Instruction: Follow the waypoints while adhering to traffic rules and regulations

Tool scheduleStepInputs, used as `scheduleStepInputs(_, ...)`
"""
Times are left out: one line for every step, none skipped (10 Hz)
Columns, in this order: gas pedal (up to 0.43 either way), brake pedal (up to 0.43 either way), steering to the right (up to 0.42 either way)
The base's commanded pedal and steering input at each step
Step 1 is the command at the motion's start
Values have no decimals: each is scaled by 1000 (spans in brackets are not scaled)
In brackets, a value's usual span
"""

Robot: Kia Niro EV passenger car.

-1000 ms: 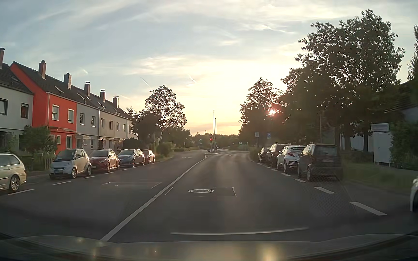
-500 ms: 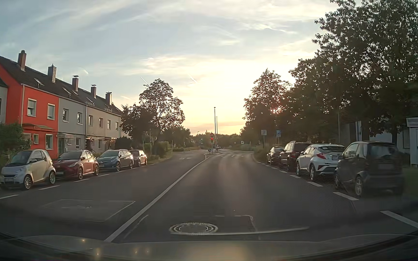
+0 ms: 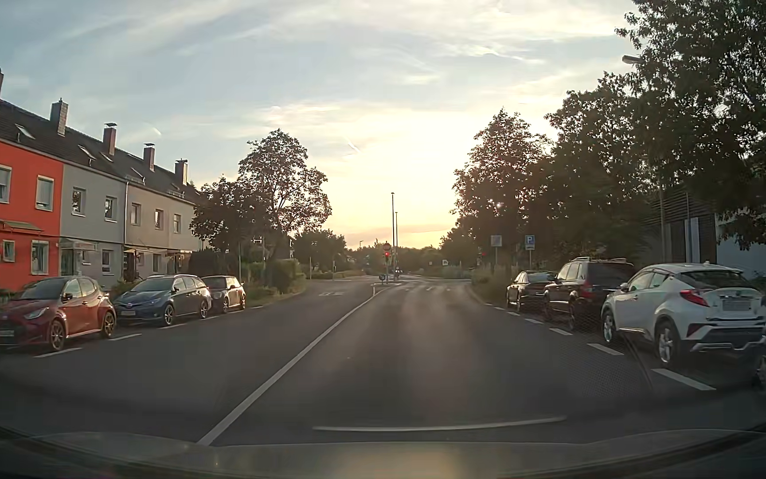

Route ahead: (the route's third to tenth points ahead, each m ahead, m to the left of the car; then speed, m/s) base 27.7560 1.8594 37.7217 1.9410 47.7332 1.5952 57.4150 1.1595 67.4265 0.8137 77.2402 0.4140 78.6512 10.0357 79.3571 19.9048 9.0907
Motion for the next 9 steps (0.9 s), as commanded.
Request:
scheduleStepInputs(20, 0, 8)
scheduleStepInputs(20, 0, 12)
scheduleStepInputs(20, 0, 13)
scheduleStepInputs(0, 0, 13)
scheduleStepInputs(0, 0, 11)
scheduleStepInputs(0, 0, 8)
scheduleStepInputs(0, 0, 8)
scheduleStepInputs(0, 0, 8)
scheduleStepInputs(0, 0, 8)
